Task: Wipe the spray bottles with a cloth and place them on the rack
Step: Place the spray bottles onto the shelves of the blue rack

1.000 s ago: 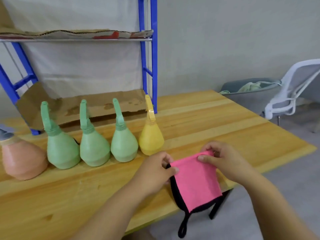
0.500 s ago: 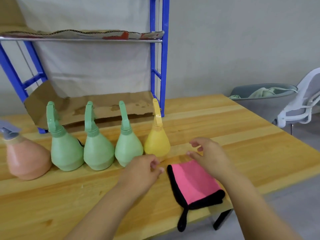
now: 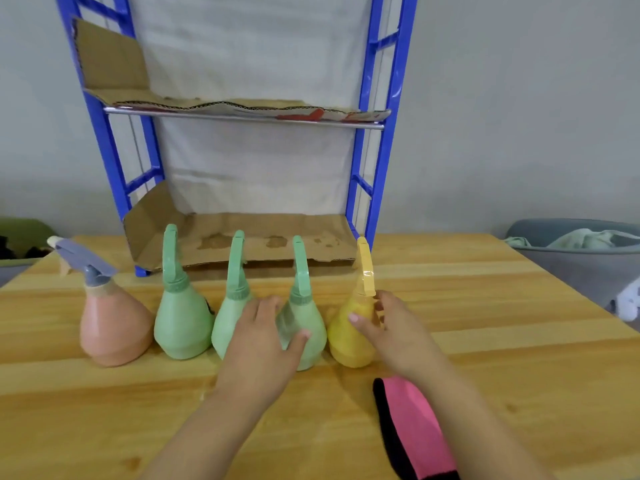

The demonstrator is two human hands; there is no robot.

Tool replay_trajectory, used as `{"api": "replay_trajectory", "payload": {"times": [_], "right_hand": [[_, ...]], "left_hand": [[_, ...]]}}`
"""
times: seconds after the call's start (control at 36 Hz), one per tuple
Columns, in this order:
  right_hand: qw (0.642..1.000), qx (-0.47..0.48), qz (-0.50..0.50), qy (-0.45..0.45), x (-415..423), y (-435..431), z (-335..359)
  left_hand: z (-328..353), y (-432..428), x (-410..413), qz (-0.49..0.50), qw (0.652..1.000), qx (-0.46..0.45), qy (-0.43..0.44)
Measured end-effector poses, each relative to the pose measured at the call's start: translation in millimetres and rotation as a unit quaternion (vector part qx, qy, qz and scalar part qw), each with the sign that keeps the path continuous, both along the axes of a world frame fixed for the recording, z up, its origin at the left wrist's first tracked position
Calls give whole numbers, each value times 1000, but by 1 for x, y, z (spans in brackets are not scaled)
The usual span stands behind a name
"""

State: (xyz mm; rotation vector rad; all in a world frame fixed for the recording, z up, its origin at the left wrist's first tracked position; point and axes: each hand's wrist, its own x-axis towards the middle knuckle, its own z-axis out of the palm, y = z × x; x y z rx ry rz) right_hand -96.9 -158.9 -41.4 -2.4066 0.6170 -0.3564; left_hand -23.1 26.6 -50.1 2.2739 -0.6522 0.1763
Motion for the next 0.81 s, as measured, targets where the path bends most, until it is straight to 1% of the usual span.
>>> {"api": "replay_trajectory", "payload": {"times": [0.14, 0.31, 0.42, 0.56, 0.67, 0.81], "right_hand": [[1000, 4, 2, -5, 10, 8, 1], [999, 26, -18, -19, 13, 12, 1], [998, 52, -24, -16, 13, 13, 6], [999, 45, -26, -9, 10, 13, 18], [999, 28, -31, -25, 6, 9, 32], [998, -14, -29, -58, 3, 7, 66]], "left_hand": [[11, -16, 2, 18, 997, 63, 30], [22, -30, 7, 53, 994, 86, 28], [27, -29, 11, 33, 996, 66, 45], [30, -26, 4, -4, 998, 58, 27], [43, -21, -1, -26, 998, 31, 38], [87, -9, 3, -29, 999, -14, 30]]}}
